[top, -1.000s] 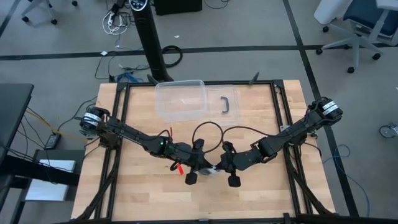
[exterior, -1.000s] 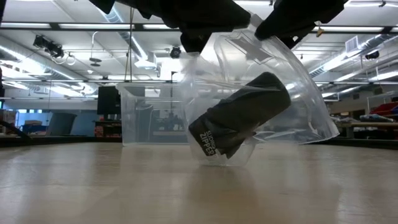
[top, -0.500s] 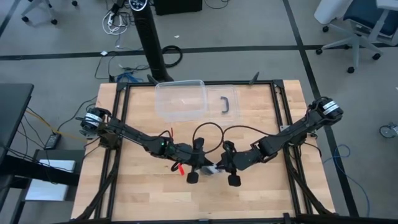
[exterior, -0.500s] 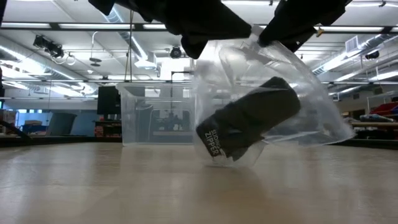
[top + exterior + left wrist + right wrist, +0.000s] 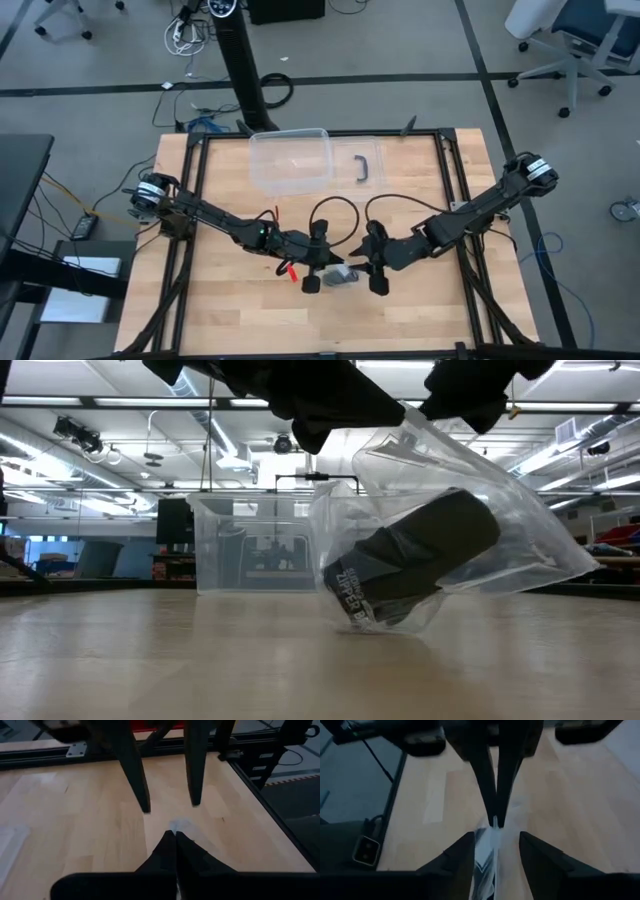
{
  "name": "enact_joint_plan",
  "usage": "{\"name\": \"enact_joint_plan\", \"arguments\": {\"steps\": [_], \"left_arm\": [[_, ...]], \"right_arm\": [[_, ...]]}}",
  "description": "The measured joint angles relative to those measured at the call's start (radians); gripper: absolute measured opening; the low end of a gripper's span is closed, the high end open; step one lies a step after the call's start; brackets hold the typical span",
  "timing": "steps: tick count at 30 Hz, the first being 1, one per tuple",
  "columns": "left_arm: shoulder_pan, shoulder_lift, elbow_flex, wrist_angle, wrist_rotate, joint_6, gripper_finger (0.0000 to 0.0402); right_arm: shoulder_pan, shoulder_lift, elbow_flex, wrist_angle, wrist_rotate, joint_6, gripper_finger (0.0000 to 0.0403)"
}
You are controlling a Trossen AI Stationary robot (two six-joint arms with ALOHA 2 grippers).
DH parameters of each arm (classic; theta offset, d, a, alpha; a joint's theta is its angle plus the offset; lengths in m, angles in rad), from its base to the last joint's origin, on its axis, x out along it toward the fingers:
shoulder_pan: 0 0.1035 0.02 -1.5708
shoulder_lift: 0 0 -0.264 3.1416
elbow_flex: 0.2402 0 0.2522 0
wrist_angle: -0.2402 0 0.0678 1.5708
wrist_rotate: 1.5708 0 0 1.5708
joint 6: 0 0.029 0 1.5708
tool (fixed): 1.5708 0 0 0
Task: Roll bandage
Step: Close the transparent zip bag
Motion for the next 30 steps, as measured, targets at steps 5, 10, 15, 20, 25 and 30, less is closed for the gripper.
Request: {"name": "enact_joint_plan", "arguments": {"steps": [5,10,15,20,25,30], "left_arm": [[0.000,0.000,0.000,0.002,-0.011,0.003,0.0000],[-0.001,0.000,0.000,0.003,-0.011,0.003,0.0000],[-0.001,-0.001,0.000,0.006,-0.015,0.003,0.0000],[-0.002,-0.001,-0.001,0.016,-0.027,0.008,0.0000],[-0.002,-0.001,-0.002,0.024,-0.058,0.010,0.0000],[-0.002,-0.001,-0.002,0.030,-0.073,0.010,0.0000]], "right_arm": [[-0.007,0.055,-0.003,0.027,-0.014,0.002,0.0135],[-0.007,0.061,-0.003,0.058,-0.019,-0.015,0.0088],[-0.014,0.062,-0.003,0.056,-0.021,-0.022,0.0022],[-0.013,0.062,-0.003,0.050,-0.013,-0.018,0.0014],[-0.013,0.061,-0.002,0.028,-0.001,0.000,0.0012],[-0.013,0.060,-0.001,0.009,0.002,0.021,0.0012]]}}
